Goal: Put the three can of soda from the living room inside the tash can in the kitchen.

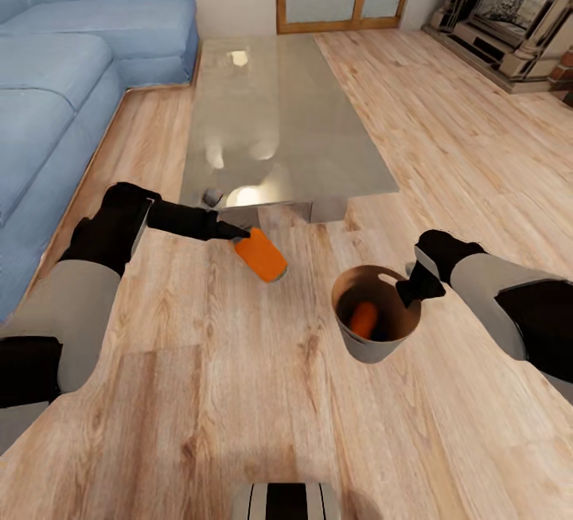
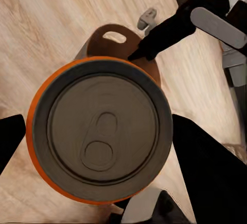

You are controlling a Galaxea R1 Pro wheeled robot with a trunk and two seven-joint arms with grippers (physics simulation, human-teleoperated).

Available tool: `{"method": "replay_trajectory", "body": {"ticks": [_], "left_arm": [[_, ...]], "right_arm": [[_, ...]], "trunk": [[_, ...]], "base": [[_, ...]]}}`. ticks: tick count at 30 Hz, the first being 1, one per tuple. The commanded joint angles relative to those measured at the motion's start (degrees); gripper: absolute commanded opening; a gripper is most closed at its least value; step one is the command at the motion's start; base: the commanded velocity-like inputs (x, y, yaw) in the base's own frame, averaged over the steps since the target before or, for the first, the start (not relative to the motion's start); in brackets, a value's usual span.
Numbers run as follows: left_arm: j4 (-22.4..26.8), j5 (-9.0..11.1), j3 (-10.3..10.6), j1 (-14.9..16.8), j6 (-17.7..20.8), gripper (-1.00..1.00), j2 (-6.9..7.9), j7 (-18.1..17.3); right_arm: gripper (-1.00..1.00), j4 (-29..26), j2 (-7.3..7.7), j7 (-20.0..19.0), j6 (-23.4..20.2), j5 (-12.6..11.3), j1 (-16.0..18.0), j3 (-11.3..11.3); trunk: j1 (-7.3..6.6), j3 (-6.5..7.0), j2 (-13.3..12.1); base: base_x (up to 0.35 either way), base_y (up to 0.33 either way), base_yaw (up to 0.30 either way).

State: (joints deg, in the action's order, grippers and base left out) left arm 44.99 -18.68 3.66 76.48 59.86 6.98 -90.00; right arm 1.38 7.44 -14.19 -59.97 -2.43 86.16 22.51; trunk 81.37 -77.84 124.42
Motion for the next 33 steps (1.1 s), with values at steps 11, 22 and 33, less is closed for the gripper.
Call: {"method": "replay_trajectory", "body": {"ticks": [11, 22, 33], "left_arm": [[2.59, -0.41, 9.06, 0.97, 0.14, -1.0, -5.47, 0.0], [2.56, -0.4, 10.82, 0.77, 0.14, -1.0, -7.21, 1.42], [1.84, -0.38, 13.8, 0.11, 0.14, -1.0, -9.02, 12.17]], "right_arm": [[-1.0, -0.14, -7.81, 0.14, -0.03, -0.25, -0.87, -0.69], [-1.0, -0.18, -13.82, 0.54, -0.03, -0.21, -0.9, -0.64], [-1.0, -0.31, -16.4, 0.79, -0.03, -0.26, -0.83, -1.56]], "trunk": [[-2.43, 1.99, -4.42], [-3.09, 2.53, -5.63], [-3.09, 2.53, -5.63]], "base": [[0.0, 0.0, 0.0], [0.0, 0.0, 0.0], [0.0, 0.0, 0.0]]}}
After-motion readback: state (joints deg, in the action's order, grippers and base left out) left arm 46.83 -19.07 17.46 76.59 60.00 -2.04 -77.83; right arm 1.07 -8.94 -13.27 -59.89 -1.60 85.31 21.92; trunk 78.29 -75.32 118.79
